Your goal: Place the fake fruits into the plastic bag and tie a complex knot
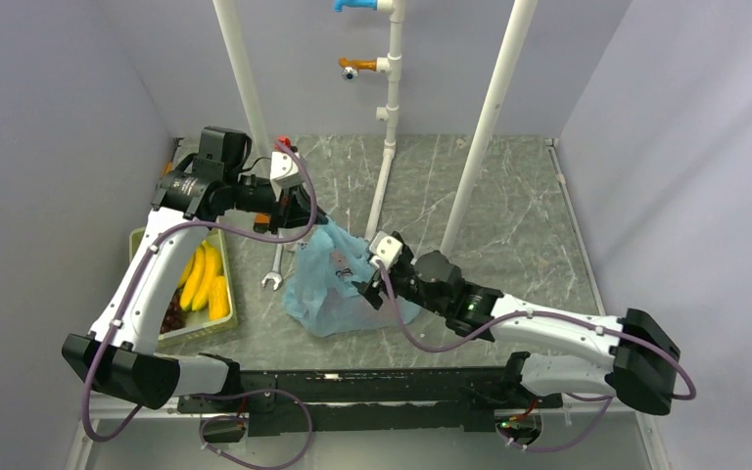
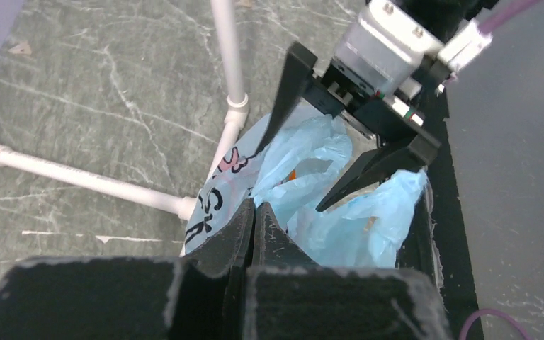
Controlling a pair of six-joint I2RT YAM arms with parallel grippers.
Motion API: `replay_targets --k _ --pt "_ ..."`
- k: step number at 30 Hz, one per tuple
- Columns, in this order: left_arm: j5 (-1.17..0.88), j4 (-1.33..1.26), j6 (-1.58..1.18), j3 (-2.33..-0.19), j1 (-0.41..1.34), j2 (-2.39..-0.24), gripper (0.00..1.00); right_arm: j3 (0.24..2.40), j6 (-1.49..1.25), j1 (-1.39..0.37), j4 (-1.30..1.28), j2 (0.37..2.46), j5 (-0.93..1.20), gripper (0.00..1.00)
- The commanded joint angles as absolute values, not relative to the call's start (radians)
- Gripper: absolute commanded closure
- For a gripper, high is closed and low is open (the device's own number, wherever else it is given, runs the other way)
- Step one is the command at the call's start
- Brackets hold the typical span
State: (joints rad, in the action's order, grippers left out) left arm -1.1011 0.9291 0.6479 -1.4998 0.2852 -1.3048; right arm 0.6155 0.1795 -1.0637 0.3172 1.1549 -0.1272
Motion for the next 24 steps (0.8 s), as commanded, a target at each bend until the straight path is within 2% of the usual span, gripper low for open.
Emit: replay_targets --k 1,4,9,12,16,20,21,24 --pt "-1.227 1.010 0.791 -1.553 0.282 -1.307 1.00 0.727 0.221 -1.018 0.208 1.071 0.082 0.13" --pt "-1.248 1.039 0.832 -1.568 0.282 -1.316 1.00 0.780 0.254 -0.943 0.135 1.065 0.236 0.04" --pt "-1.270 1.111 0.919 -1.596 0.282 -1.336 1.00 0.922 0.383 -0.721 -0.059 1.136 0.722 0.00" --pt "-1.274 1.125 0.945 -1.604 0.282 -1.341 1.00 1.084 0.442 -0.665 -0.208 1.227 0.926 0.00" --pt "-1.279 1.120 0.958 -1.609 0.282 -1.344 1.00 1.209 0.445 -0.659 -0.316 1.325 1.074 0.00" --pt "-1.282 1.111 0.952 -1.608 0.282 -1.345 1.00 1.212 0.349 -0.666 -0.203 1.387 1.115 0.00" --pt "-1.282 1.107 0.948 -1.606 0.282 -1.345 1.00 1.217 0.340 -0.668 -0.200 1.407 1.120 0.02" --pt "-1.280 1.068 0.914 -1.591 0.278 -1.333 1.00 1.231 0.355 -0.669 -0.228 1.466 1.142 0.18"
